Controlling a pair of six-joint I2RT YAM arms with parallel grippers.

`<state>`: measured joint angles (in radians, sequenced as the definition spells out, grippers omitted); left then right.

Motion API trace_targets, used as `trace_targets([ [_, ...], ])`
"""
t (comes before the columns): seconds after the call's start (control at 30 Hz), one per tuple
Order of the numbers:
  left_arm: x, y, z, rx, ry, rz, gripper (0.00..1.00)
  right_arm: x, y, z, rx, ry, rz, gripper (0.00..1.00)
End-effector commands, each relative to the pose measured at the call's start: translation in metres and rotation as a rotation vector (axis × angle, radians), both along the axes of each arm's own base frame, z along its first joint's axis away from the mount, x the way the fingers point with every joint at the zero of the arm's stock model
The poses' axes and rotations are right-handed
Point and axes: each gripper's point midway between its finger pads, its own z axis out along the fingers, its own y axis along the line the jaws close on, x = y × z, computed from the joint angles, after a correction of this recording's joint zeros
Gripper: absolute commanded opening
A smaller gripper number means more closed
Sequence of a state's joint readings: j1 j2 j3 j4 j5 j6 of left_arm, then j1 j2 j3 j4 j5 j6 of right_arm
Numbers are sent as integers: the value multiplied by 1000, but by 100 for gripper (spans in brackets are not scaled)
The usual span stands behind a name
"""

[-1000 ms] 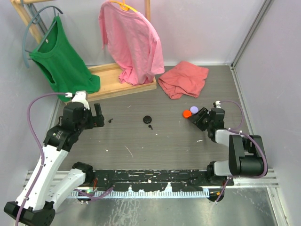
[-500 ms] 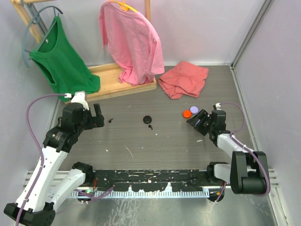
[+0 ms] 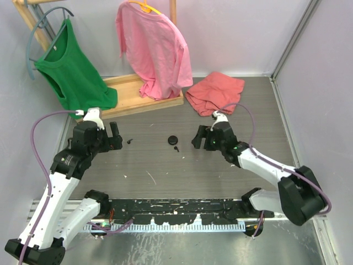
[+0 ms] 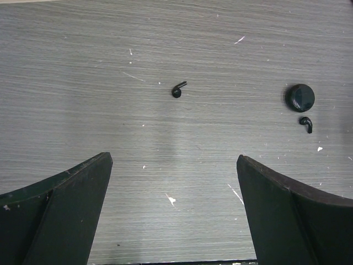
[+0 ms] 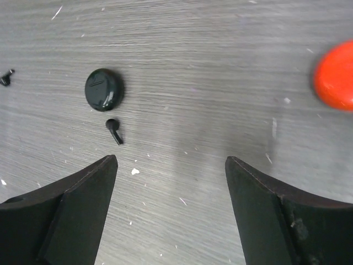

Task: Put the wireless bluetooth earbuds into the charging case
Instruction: Pick up the charging case at the center of the board.

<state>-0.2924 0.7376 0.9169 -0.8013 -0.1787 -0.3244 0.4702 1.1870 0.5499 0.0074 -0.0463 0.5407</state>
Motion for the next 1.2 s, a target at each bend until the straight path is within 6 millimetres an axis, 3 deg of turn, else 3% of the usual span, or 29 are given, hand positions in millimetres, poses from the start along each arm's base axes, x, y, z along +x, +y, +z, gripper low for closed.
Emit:
trace_targets([
  [0.0,5,-3,10,-15,-40,-18,98,22,31,20,-123,-152,78,93],
  [0.07,5,-3,9,-12,-33,-26,98,23,47,22,-166,-186,126,97],
  [0.33,3,-7,7,-21,-29,-53,98,27,100,18,-271,-254,259,97],
  [0.6,2,-6,8,-24,-39,-47,98,38,131,6,-360,-279,276,93],
  [0.8,3,-7,6,-28,-31,-52,98,49,141,-11,-470,-282,261,87],
  [1.17,3,-10,6,-44,-29,-66,98,52,147,-40,-503,-240,257,73],
])
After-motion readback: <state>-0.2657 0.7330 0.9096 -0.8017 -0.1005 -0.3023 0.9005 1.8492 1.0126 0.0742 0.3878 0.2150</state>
